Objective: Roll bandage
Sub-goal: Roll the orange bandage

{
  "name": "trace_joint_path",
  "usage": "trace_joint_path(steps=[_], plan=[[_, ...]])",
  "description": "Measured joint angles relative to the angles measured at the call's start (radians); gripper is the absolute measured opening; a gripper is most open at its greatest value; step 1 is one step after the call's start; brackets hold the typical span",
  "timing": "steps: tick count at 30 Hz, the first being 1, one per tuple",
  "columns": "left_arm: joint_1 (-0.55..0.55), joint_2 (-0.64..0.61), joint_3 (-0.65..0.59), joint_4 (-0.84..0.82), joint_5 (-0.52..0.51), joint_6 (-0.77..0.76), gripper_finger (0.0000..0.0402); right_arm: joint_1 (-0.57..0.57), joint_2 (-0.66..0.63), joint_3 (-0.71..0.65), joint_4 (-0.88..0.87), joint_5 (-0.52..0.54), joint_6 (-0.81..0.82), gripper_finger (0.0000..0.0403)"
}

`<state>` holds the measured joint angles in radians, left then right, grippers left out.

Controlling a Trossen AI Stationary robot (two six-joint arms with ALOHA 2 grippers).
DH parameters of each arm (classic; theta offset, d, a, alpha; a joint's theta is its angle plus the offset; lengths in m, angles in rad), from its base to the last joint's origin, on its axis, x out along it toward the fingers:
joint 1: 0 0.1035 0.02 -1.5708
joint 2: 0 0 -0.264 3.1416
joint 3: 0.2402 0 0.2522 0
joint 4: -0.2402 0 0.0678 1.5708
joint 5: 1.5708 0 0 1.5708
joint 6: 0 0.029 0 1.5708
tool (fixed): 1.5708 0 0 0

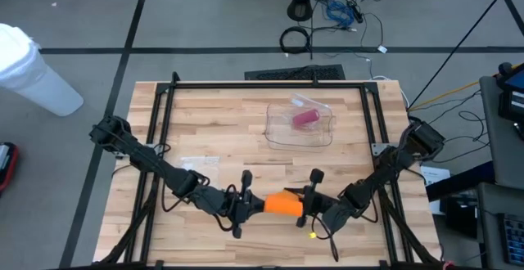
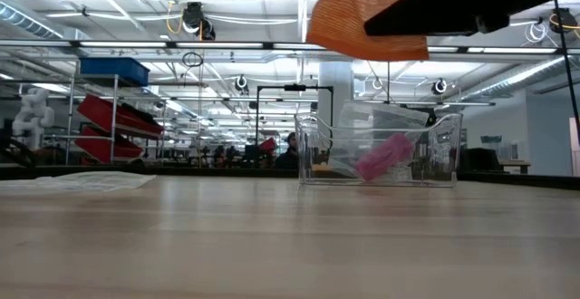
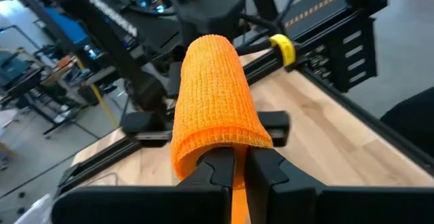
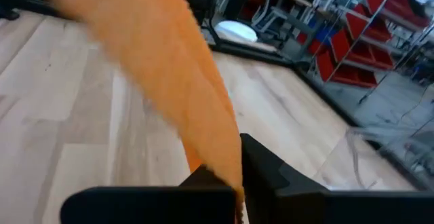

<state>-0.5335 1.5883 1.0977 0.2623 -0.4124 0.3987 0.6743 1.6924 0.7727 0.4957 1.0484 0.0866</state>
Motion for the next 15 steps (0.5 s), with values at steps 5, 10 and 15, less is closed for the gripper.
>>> trace_joint_path(steps=[5,10,15], plan=[[0.0,0.0,0.0,-0.019,0.054,-0.045,0.0013,-0.007,0.0,0.0,0.094,0.034,-0.162,0.0],[-0.01,0.0,0.0,-0.069,0.093,-0.08,0.0013,0.006,0.0,0.0,0.183,0.159,-0.304,0.0],[-0.017,0.0,0.0,-0.105,0.1,-0.109,0.0013,0.025,0.0,0.0,0.286,0.207,-0.462,0.0]])
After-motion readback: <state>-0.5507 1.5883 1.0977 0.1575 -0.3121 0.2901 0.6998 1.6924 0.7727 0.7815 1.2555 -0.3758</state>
